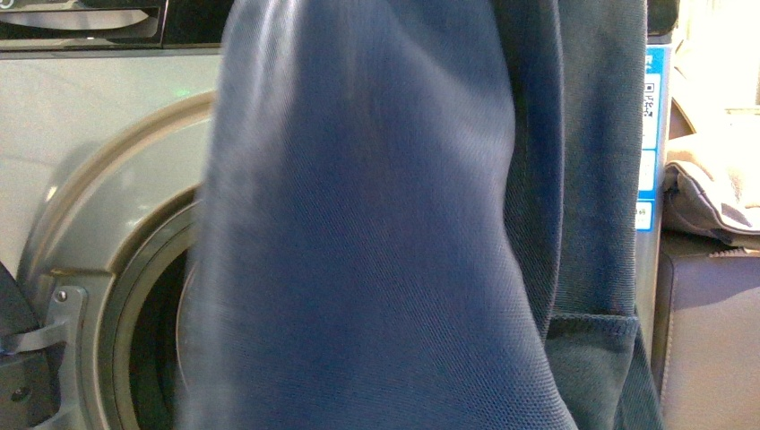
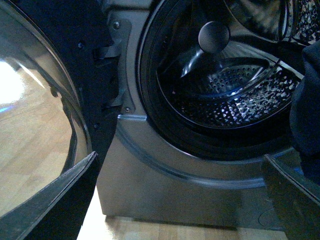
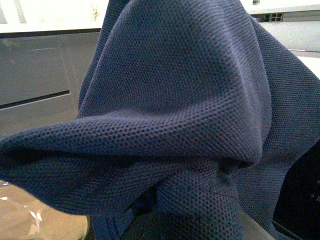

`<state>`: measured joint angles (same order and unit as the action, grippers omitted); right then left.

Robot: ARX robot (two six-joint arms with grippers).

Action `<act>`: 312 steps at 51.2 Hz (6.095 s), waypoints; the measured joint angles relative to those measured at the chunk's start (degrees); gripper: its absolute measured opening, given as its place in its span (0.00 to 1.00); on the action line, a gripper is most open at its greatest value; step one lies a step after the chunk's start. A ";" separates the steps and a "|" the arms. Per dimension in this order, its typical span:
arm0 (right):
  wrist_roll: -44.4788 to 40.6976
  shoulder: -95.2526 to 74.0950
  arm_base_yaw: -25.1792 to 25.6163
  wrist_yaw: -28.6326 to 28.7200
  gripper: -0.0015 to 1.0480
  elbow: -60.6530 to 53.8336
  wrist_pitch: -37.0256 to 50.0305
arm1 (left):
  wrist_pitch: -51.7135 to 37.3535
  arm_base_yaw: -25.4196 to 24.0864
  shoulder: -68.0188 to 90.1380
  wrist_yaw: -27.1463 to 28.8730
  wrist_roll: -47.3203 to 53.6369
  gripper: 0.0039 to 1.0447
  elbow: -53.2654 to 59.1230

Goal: Put clothes into washing machine

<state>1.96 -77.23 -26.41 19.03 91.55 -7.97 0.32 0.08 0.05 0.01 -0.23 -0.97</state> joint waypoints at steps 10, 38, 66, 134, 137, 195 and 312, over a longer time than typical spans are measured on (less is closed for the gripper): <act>0.00 0.00 -0.02 0.02 0.11 0.00 0.00 | 0.00 0.00 0.00 0.00 0.00 0.94 0.00; 0.00 0.00 -0.09 0.00 0.11 -0.04 0.00 | -42.12 -16.66 38.21 -37.53 -11.41 0.94 -16.52; 0.00 0.00 -0.09 0.00 0.11 -0.04 0.00 | -44.78 4.28 62.14 -44.04 -13.03 0.94 -42.34; 0.00 0.00 -0.09 -0.07 0.11 -0.04 0.00 | -56.22 25.07 83.45 -45.05 -16.59 0.94 -53.77; 0.00 0.00 -0.09 -0.04 0.11 -0.04 0.00 | -54.16 25.70 84.54 -42.18 -14.27 0.94 -54.97; 0.00 0.13 -0.09 -0.04 0.72 -0.04 0.11 | -53.83 22.73 89.68 -13.20 -1.22 0.17 -56.04; 3.76 16.00 1.73 -41.75 0.93 -22.97 12.61 | -32.74 12.48 138.11 4.55 10.45 0.07 -98.20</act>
<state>5.72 -61.23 -24.69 -22.72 68.58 4.64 -32.42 12.56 138.17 4.56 10.22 -99.18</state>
